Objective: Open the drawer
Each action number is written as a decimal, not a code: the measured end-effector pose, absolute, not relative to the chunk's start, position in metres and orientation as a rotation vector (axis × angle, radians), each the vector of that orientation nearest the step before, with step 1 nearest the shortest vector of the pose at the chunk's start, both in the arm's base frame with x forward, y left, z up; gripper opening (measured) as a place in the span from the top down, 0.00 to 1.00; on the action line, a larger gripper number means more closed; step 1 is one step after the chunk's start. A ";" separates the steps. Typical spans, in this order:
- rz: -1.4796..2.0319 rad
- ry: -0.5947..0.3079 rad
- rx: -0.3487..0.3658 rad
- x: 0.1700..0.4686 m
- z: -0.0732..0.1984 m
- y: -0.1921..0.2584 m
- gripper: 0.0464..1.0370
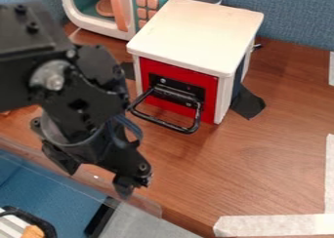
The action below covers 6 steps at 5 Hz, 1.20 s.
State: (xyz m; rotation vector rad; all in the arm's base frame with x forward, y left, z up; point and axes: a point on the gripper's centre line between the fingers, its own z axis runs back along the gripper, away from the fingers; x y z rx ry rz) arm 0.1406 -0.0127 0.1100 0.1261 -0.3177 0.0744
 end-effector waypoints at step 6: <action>0.657 -0.362 -0.029 0.192 0.089 -0.013 0.04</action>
